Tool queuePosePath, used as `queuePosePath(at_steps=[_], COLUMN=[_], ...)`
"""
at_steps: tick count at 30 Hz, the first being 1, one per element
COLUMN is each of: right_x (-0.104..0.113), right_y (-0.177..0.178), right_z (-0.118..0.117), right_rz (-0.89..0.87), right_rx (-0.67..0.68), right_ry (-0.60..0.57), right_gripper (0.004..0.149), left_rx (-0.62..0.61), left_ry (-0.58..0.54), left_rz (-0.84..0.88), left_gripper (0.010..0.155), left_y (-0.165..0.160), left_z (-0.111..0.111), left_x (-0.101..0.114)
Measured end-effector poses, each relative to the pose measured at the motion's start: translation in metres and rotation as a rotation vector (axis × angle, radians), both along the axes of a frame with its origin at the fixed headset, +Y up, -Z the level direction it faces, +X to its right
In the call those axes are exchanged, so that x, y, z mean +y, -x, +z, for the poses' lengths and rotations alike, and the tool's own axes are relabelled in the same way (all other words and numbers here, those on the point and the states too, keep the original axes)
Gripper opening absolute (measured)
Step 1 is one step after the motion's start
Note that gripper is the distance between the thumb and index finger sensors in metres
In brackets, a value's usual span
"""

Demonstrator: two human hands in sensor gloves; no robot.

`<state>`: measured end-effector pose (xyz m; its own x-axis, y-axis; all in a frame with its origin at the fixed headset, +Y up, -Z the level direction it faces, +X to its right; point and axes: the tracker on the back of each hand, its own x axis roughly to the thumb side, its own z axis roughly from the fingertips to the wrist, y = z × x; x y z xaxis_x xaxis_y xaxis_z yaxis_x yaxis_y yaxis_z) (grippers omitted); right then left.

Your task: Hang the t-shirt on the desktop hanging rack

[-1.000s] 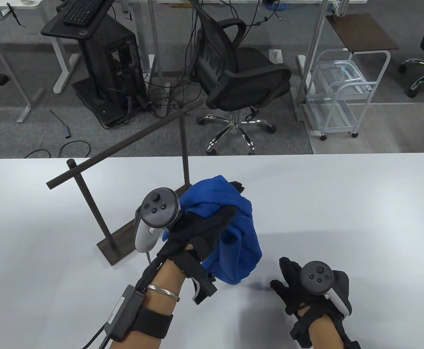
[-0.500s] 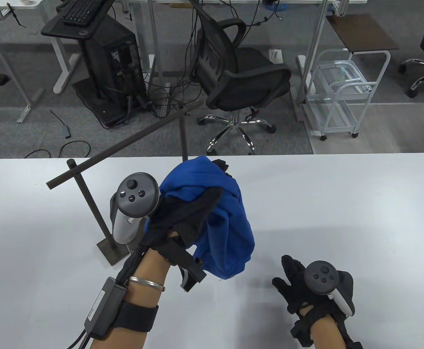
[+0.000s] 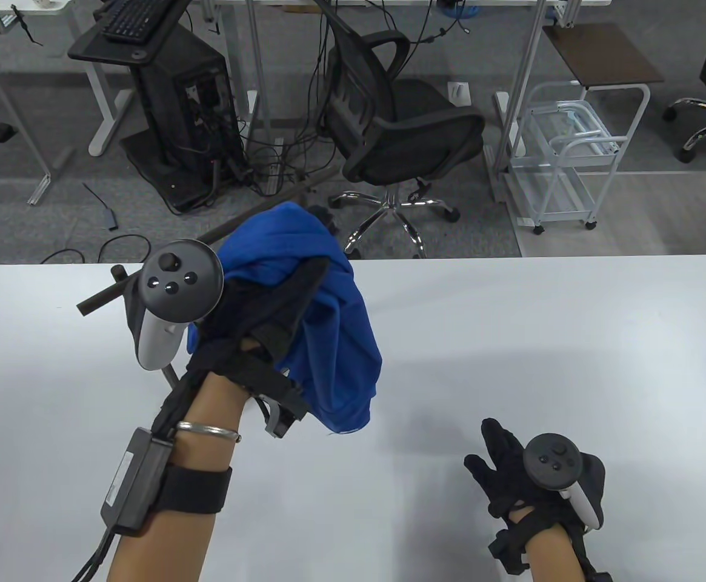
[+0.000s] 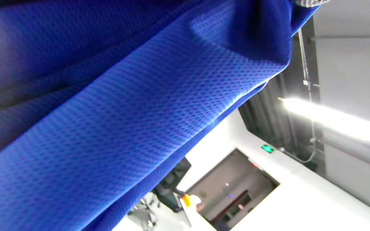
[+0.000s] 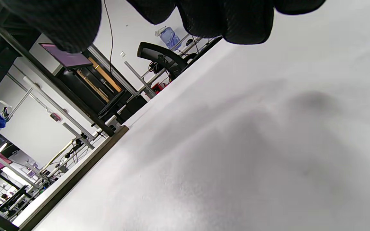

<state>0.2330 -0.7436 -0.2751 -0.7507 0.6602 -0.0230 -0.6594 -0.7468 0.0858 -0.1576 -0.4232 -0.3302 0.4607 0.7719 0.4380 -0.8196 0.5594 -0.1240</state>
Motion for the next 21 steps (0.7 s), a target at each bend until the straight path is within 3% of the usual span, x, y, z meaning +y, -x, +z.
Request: queuePosePath(at_steps=[14, 21], right_x=[0.002, 0.002], right_y=[-0.006, -0.008], right_z=[0.002, 0.001], right_rz=[-0.023, -0.027], right_rx=[-0.024, -0.034], right_ry=[-0.009, 0.003], right_gripper=[0.073, 0.073], left_rx=[0.246, 0.270], left_ry=[-0.048, -0.041], left_rz=[-0.173, -0.219], left_gripper=[0.064, 0.063], left_y=[0.047, 0.058], left_z=[-0.024, -0.037], left_x=[0.051, 0.073])
